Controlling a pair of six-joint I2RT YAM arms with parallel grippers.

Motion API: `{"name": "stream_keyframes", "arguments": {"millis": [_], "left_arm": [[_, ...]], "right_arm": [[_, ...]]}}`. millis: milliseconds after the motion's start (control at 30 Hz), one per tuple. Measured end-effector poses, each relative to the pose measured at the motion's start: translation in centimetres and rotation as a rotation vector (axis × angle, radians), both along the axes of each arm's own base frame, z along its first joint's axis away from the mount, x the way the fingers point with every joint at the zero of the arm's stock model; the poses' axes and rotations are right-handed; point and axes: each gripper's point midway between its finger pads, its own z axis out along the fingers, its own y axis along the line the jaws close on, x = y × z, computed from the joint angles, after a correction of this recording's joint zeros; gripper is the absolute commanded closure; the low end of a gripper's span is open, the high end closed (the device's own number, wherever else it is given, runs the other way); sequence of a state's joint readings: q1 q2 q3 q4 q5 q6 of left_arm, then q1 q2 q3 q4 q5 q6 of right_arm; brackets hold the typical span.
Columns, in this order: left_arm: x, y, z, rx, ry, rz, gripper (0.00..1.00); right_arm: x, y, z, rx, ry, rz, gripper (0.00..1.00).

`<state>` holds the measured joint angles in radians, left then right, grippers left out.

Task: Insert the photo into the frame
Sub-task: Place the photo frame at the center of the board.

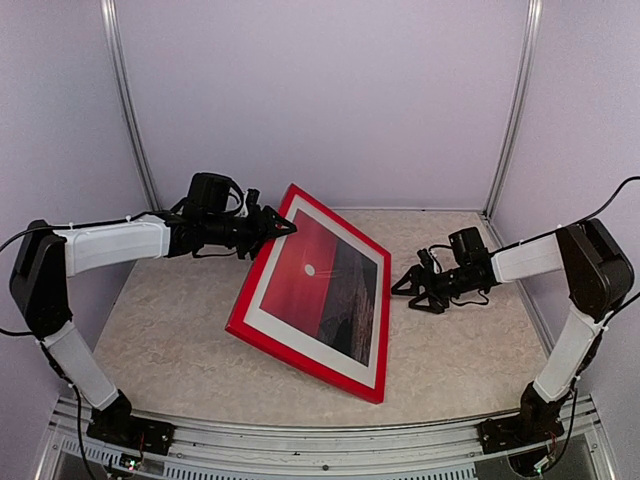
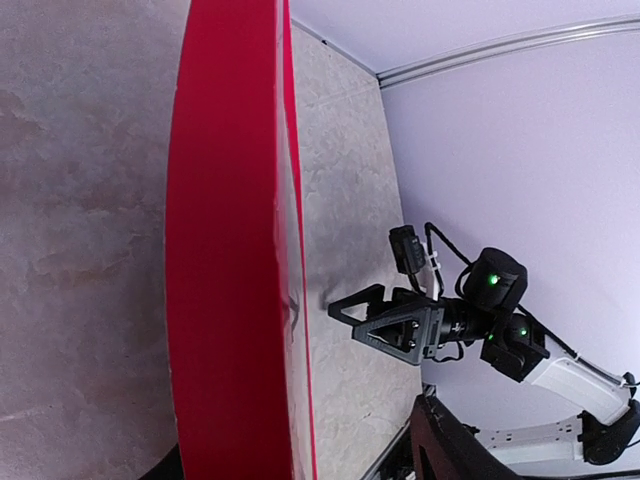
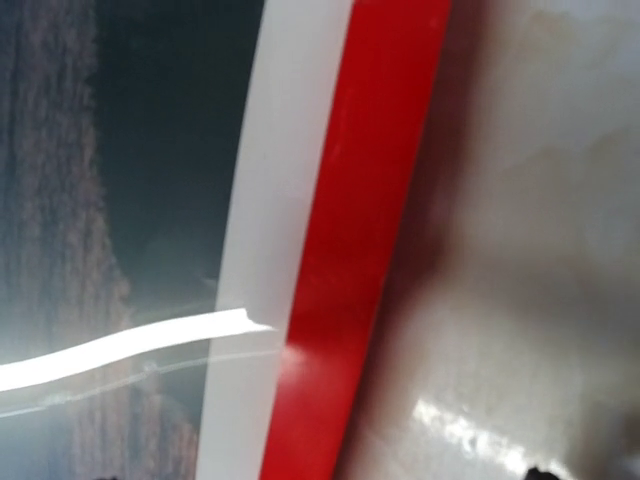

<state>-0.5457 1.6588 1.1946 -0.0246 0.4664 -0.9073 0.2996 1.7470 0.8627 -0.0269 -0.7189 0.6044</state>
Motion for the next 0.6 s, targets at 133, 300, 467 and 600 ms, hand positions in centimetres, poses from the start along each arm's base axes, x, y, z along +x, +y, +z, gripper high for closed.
{"name": "stream_keyframes", "arguments": {"millis": [133,300,467,600], "left_arm": [[0.1,0.5,-0.7,0.038,-0.004,0.014,0.3],[0.1,1.5,-2.8,0.119,-0.002,0.037,0.23],[-0.8,3.3,-6.6,0.223,0.042,0.06,0.2],[-1.6,4.5,-9.1,0.306,0.068,0.07,0.19]], "right_arm": [[0.4,0.1,0.1,0.001,-0.017,-0.005,0.14],[0.5,0.1,0.0,-0.01,-0.027,-0.01,0.13],[0.8,-0.2,-0.3,-0.035,-0.04,-0.018,0.13],[0.8,-0.4,-0.6,-0.054,-0.042,-0.023,0.13]]}}
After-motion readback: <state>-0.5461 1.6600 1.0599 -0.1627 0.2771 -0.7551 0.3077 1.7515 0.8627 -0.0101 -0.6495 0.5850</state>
